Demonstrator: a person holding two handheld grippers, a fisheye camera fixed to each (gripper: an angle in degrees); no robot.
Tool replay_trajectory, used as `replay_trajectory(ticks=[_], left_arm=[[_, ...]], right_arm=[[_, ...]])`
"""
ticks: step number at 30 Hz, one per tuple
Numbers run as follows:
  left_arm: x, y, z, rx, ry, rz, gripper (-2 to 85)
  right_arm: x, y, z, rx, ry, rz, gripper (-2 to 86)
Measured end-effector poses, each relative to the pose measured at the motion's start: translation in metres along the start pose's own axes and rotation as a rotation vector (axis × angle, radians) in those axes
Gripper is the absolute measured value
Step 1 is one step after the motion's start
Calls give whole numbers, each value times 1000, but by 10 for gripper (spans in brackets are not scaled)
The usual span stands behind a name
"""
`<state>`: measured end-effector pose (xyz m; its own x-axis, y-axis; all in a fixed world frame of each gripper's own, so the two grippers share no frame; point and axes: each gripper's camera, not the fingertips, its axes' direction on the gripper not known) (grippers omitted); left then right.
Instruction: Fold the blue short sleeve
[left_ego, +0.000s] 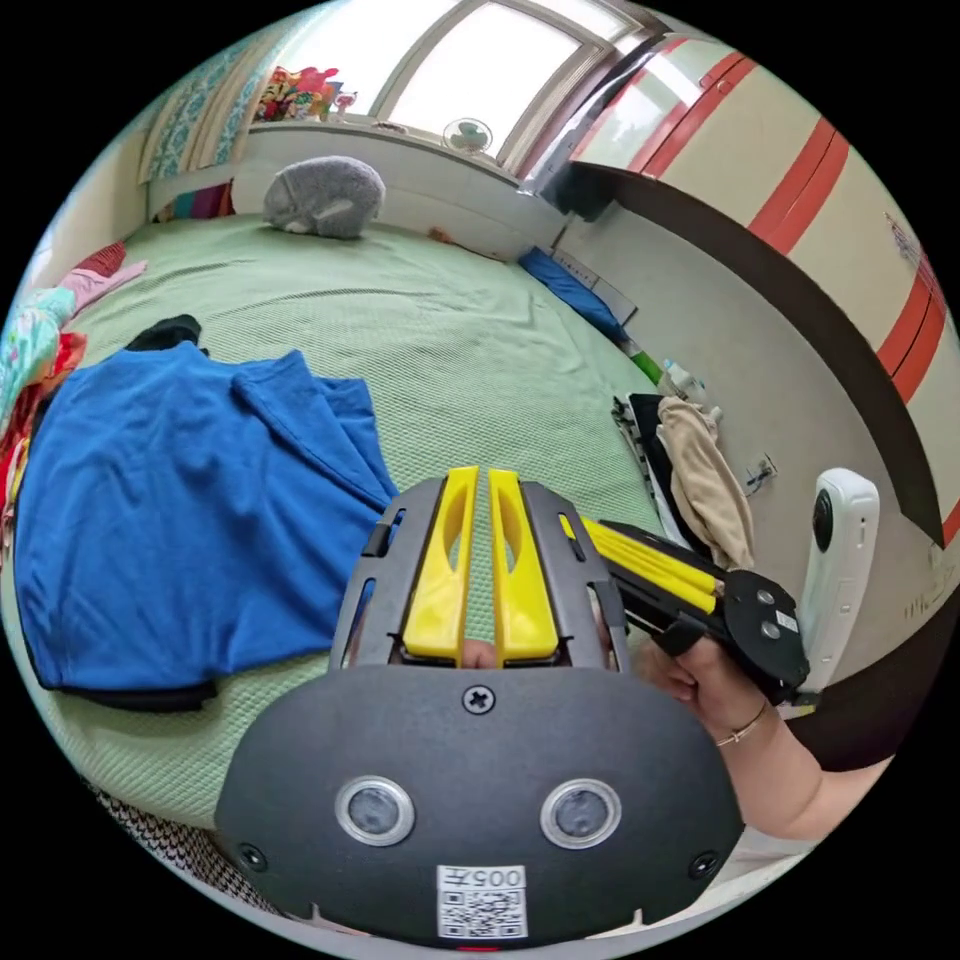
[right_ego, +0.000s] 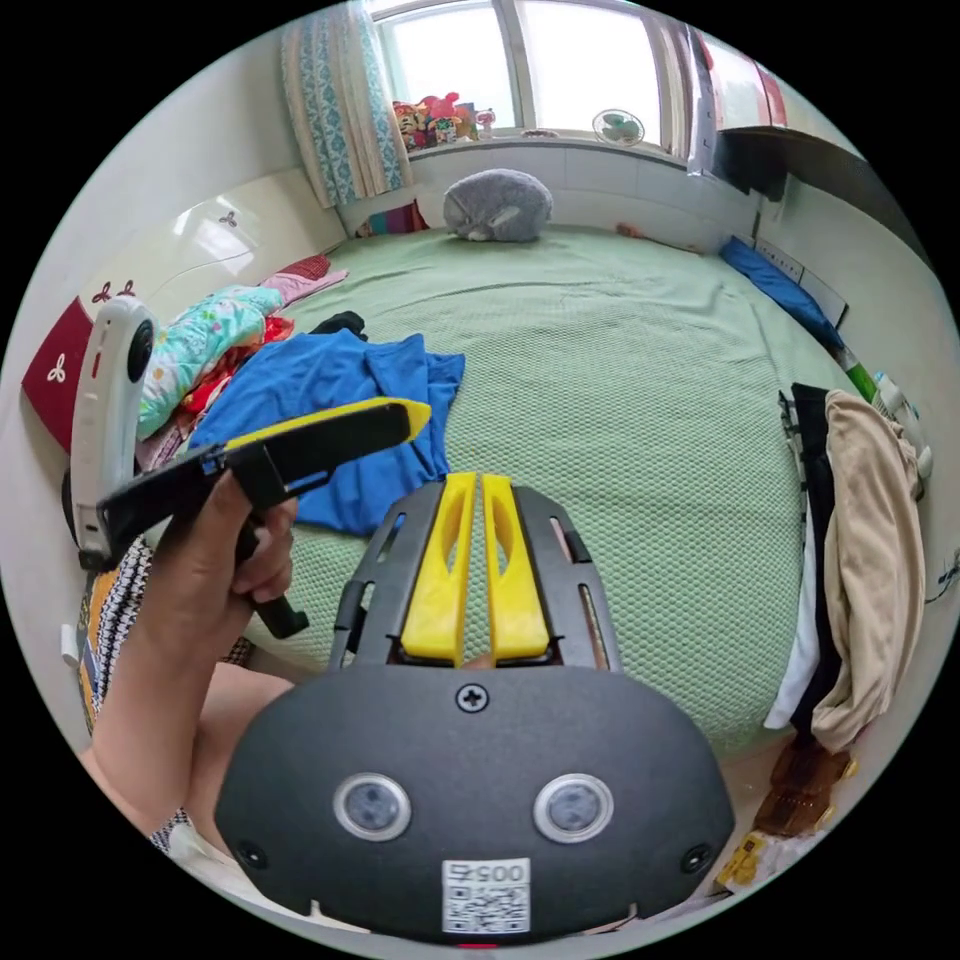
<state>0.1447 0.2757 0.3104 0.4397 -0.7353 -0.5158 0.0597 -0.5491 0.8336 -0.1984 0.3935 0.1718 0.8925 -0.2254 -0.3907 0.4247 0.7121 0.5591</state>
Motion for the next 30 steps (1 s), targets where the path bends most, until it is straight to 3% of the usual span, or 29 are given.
replay_trajectory(ticks=[13,26,30], left_arm=[[-65,-11,0,4,-362,-78,48],[-75,-32,25,12,-294,-129,57],[-75,-39,36,8,-283,-119,56]], right_arm=[[-40,-47,46,-83,-26,-138,102],[-24,-124,145,-150,-195,-106,124],[-35,-132,155,-148,-123,-148,55]])
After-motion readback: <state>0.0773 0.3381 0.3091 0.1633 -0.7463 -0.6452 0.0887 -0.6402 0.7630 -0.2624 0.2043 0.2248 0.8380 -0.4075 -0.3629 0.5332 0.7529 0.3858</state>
